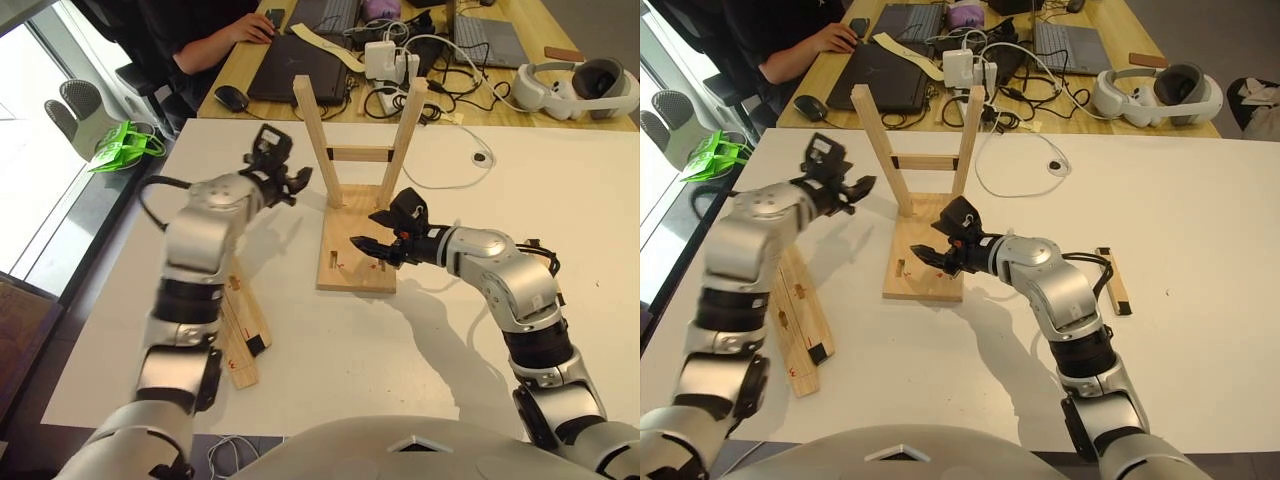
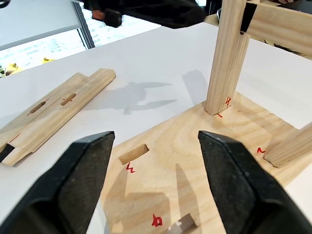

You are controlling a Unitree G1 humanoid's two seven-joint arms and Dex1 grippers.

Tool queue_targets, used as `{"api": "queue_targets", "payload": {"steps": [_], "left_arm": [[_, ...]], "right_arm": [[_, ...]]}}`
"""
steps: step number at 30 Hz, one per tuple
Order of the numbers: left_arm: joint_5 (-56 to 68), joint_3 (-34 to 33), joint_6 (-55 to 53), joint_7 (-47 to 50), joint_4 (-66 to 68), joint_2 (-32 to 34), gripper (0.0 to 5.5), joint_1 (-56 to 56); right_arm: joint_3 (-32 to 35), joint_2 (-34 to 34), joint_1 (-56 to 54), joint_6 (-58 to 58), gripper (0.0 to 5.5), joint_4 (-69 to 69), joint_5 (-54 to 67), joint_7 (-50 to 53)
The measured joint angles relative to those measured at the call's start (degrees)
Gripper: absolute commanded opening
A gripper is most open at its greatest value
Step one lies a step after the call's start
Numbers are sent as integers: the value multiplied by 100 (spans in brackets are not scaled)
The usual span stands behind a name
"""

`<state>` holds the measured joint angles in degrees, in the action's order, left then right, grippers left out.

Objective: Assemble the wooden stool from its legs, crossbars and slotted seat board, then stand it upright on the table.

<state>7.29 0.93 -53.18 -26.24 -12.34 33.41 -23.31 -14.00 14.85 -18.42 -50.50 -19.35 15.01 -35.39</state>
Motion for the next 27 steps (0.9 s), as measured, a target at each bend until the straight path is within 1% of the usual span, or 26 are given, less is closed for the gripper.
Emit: {"api": "queue_targets", "payload": {"steps": [1, 2, 4, 6, 8, 11, 12, 14, 16, 18, 20, 21, 24, 25, 27], "left_arm": [[-54, -247, -85, -219, -209, 603, 255, 483], [-203, -547, -135, -515, -349, 1351, 255, 1196], [-518, -982, -48, -989, -491, 2405, 255, 2473], [-677, -1319, 63, -1342, -765, 2920, 255, 3389], [-669, -1596, 192, -1737, -1257, 3082, 255, 4150], [-402, -1940, 308, -2412, -1714, 3124, 255, 5034], [-264, -1991, 285, -2508, -1774, 3063, 255, 5112], [142, -1988, 226, -2674, -1979, 2640, 255, 5276], [143, -1778, 194, -2460, -1982, 2420, 255, 5296], [87, -1281, 115, -2032, -1834, 2029, 255, 5069], [2, -1025, 86, -1682, -1820, 1779, 255, 4800], [-8, -952, 73, -1576, -1814, 1737, 255, 4712], [-62, -827, 29, -1210, -1783, 1497, 255, 4490], [-91, -766, 38, -1097, -1737, 1436, 255, 4391], [-133, -659, 68, -932, -1587, 1373, 255, 4196]], "right_arm": [[79, 29, 172, -49, 323, -186, 31, 50], [187, 94, 386, -116, 323, -397, 57, 130], [447, 222, 690, -262, 323, -739, 115, 288], [638, 345, 840, -339, 323, -965, 170, 377], [740, 424, 919, -423, 323, -1124, 258, 444], [999, 642, 967, -549, 323, -1264, 444, 446], [1110, 667, 965, -575, 323, -1261, 510, 421], [1511, 895, 876, -622, 323, -1134, 724, 270], [1739, 1008, 625, -675, 323, -936, 933, 173], [2211, 1232, 206, -743, 323, -666, 1300, -46], [2711, 1667, -87, -753, 323, -219, 1487, -211], [2849, 1865, -137, -740, 323, -15, 1496, -276], [2988, 2558, -123, -633, 323, 626, 1373, -546], [2998, 2803, 45, -588, 323, 714, 1370, -689], [2981, 3062, 473, -502, 323, 861, 1323, -920]]}}
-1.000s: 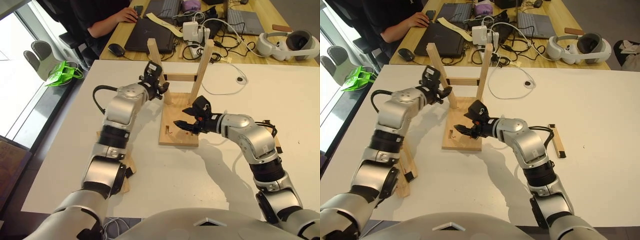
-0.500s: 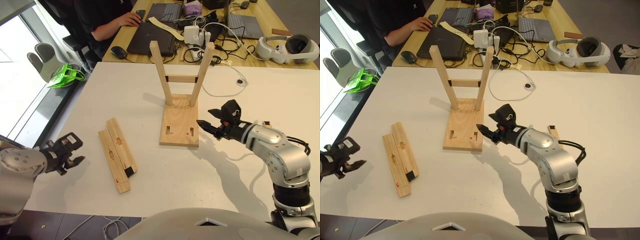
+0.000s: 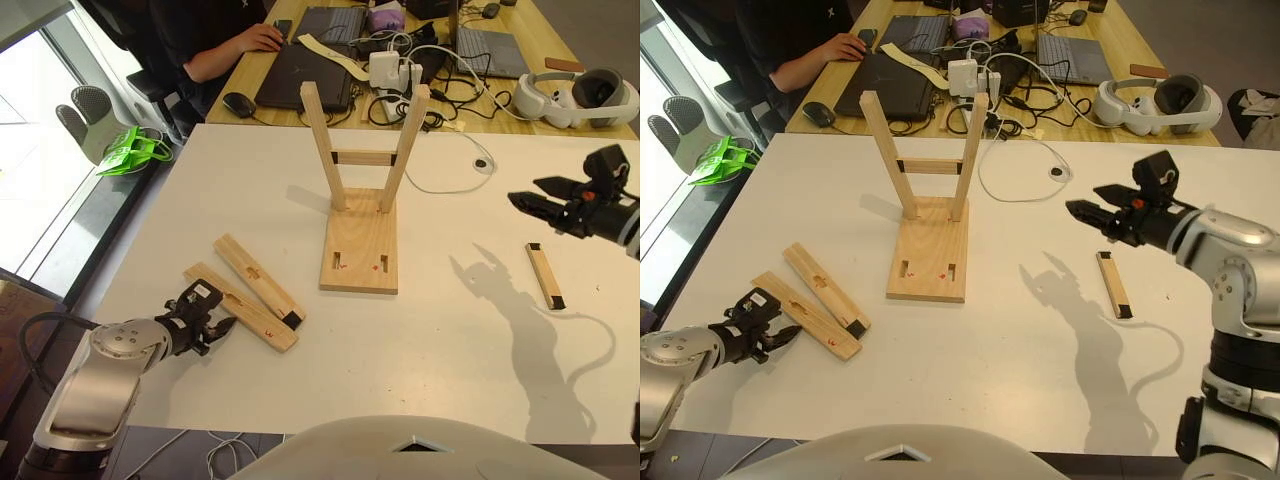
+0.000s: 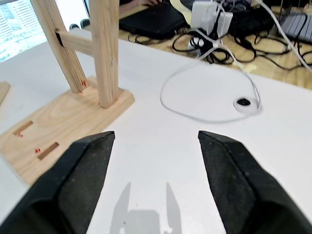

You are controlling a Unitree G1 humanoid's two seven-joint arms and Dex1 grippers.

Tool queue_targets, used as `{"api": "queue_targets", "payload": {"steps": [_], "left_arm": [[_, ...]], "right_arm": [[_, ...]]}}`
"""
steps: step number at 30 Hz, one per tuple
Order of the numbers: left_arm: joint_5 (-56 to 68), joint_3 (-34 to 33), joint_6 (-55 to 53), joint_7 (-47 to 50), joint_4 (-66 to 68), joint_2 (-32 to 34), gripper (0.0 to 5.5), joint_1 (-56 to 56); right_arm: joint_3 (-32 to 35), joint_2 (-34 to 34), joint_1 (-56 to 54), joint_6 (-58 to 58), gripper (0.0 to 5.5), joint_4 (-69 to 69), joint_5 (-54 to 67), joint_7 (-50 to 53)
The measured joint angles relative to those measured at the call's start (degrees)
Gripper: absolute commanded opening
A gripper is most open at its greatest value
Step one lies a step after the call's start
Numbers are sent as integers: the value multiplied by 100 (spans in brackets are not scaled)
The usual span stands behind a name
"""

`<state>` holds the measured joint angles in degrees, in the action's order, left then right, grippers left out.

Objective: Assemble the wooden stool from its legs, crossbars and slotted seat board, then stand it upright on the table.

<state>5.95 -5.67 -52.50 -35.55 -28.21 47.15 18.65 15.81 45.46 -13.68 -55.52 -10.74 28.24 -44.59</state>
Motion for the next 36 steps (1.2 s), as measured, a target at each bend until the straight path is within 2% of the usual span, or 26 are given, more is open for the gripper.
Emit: {"api": "queue_targets", "payload": {"steps": [8, 15, 20, 28, 36], "left_arm": [[-152, 278, 414, 262, 490, -90, 255, -436], [-377, 958, 796, 387, 1283, -404, 255, -1631], [-651, 1351, 1134, 412, 1779, -505, 255, -2254], [-758, 1397, 1211, 529, 2007, -781, 255, -2412], [-800, 1614, 1362, 780, 2387, -1594, 255, -3269]], "right_arm": [[-201, 466, 707, 598, 323, 808, -338, -494], [-651, 545, 732, 957, 323, 1650, -878, -423], [-745, -49, 495, 805, 323, 2139, -1049, 303], [-85, -687, 376, 39, 323, 2297, -704, 1059], [121, -751, 486, 71, 323, 2233, -677, 1303]]}}
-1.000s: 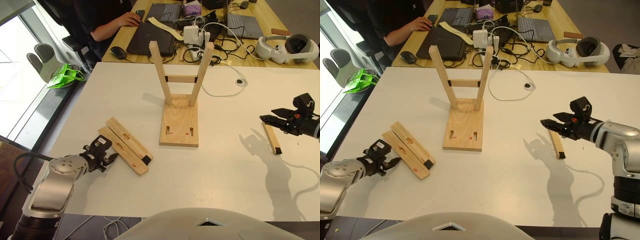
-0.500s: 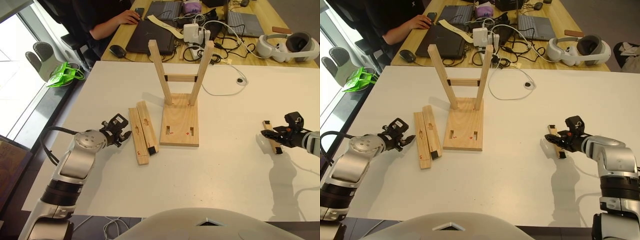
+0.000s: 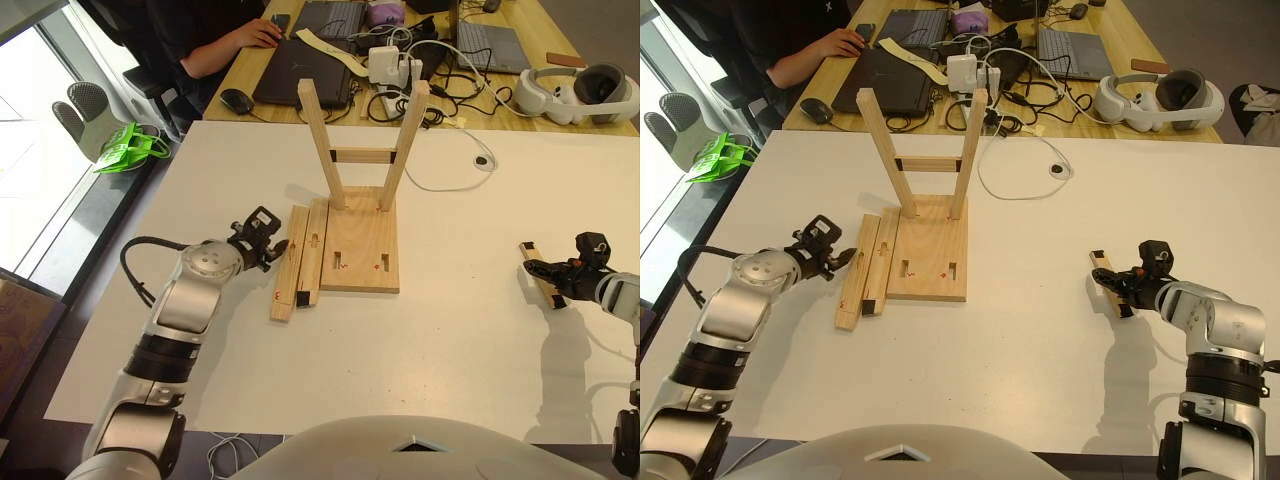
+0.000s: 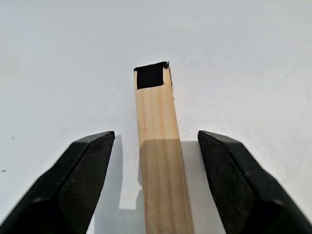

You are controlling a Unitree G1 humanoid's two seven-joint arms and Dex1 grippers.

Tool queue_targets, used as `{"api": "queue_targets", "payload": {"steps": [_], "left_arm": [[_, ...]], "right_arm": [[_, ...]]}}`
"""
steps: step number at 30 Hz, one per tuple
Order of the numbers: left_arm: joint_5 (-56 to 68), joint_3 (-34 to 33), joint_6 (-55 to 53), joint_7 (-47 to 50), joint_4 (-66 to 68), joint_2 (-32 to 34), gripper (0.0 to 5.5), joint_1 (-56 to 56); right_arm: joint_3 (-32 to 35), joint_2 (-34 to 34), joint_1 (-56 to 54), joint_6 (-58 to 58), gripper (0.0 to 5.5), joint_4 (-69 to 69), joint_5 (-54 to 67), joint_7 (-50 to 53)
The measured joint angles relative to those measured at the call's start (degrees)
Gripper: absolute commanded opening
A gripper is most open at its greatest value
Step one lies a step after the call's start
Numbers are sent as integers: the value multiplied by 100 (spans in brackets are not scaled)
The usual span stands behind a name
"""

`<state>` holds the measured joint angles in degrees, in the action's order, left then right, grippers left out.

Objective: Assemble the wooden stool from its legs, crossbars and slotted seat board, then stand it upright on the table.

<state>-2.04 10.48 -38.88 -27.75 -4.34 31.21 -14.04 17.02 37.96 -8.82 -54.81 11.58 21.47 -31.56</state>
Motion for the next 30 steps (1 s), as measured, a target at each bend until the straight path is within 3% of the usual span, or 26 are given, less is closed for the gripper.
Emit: {"api": "queue_targets", "payload": {"steps": [4, 11, 19, 23, 30], "left_arm": [[-7, 177, -27, 104, -10, -433, 255, -257], [-17, 213, -288, 259, -534, -632, 255, 27], [-79, -1717, -1011, 861, -1251, -62, 255, 1102], [-71, -1244, -1457, 955, -1258, -370, 255, 1621], [-68, -692, -1537, 1316, -787, -1142, 255, 903]], "right_arm": [[4, 0, -1, 261, 323, 7, -38, 0], [34, 18, 78, 523, 323, -159, -36, -35], [222, 44, 527, 586, 323, -476, -38, 21], [205, 42, 644, 369, 323, -589, -29, 74], [16, 5, 610, 483, 323, -309, -47, 30]]}}
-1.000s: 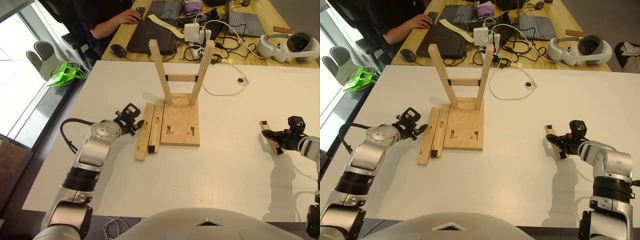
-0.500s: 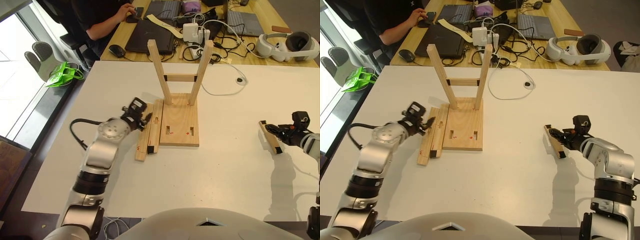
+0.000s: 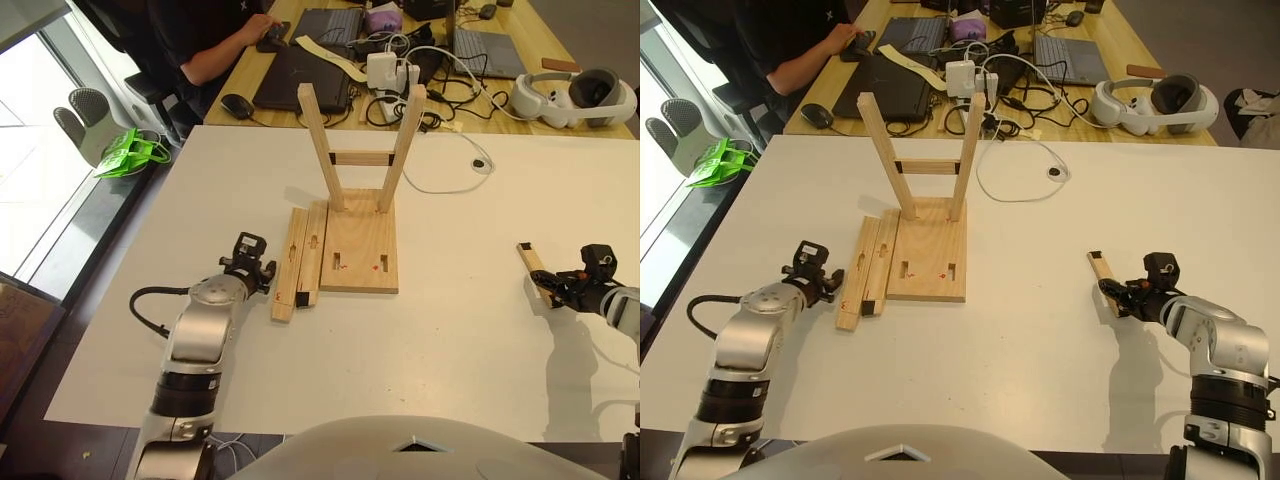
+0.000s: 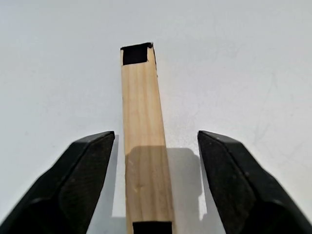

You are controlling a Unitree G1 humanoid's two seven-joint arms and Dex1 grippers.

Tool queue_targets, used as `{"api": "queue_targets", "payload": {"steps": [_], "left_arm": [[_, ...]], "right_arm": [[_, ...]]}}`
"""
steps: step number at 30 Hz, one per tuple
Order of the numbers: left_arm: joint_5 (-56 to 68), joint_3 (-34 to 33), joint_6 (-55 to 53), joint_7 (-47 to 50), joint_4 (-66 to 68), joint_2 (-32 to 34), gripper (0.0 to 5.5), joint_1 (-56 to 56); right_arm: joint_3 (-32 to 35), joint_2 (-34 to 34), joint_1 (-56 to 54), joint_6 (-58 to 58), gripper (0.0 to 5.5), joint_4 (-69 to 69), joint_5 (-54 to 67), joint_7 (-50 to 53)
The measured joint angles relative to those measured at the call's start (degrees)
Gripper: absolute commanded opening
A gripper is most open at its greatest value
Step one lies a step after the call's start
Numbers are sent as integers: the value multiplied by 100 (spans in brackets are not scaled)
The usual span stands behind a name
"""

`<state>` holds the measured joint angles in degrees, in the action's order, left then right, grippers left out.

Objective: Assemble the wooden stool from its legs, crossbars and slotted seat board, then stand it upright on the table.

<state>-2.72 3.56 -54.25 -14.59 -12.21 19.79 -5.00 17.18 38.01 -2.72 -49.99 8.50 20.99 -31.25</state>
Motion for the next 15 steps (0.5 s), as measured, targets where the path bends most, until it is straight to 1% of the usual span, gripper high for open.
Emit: {"api": "queue_targets", "payload": {"steps": [5, 7, 10, 15], "left_arm": [[3, 254, -17, 30, 208, -216, 255, -299], [1, 309, -34, 32, 208, -227, 258, -332], [2, 320, -59, 31, 200, -223, 258, -348], [2, 302, -60, 105, 200, -264, 258, -466]], "right_arm": [[-299, 82, -245, 609, 323, 649, -235, -179], [-476, 193, -302, 754, 275, 838, -357, -314], [-627, 353, -247, 894, 221, 874, -453, -458], [-699, 460, -185, 983, 143, 872, -475, -576]]}}
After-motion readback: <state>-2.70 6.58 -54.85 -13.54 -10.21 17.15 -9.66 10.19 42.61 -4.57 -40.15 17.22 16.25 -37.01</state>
